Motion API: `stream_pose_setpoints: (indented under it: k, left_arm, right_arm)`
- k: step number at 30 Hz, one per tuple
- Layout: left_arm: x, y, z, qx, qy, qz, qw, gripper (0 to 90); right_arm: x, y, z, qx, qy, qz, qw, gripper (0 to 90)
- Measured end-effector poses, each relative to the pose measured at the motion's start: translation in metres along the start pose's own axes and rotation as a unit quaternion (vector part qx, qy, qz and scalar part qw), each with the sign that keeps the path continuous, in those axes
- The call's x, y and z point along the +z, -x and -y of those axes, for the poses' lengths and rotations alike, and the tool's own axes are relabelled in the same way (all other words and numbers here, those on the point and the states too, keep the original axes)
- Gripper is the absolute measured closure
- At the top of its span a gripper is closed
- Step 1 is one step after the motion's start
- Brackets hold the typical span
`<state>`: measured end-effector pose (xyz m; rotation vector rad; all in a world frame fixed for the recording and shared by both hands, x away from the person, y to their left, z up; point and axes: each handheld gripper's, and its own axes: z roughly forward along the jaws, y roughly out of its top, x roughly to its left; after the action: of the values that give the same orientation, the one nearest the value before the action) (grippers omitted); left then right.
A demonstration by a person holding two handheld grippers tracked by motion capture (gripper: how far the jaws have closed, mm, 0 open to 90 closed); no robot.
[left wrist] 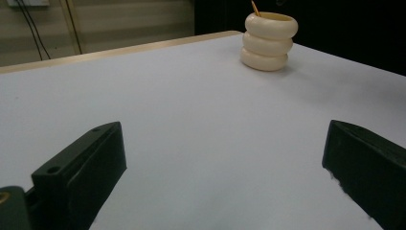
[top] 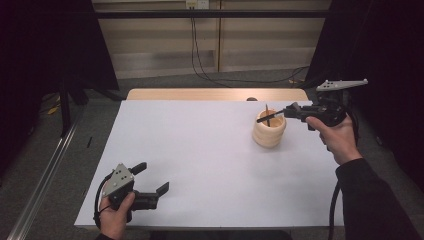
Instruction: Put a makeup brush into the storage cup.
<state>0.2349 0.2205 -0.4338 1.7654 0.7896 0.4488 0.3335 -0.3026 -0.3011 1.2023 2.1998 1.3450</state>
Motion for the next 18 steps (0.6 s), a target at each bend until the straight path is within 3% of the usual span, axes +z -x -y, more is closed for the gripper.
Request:
stream_pose_setpoints:
  k: [10,18]
  left_arm:
    - [0.001,0.002,0.0,0.002,-0.002,0.003,1.0,1.5]
    - [0.001,0.001,0.0,0.002,0.0,-0.003,1.0,1.5]
  right_arm:
    - [-0.001,0.01,-0.01,0.001,-0.01,0.029,0.9995,77.1]
    - [0.007,0.019,-0.01,0.007,-0.036,0.051,0.998,77.1]
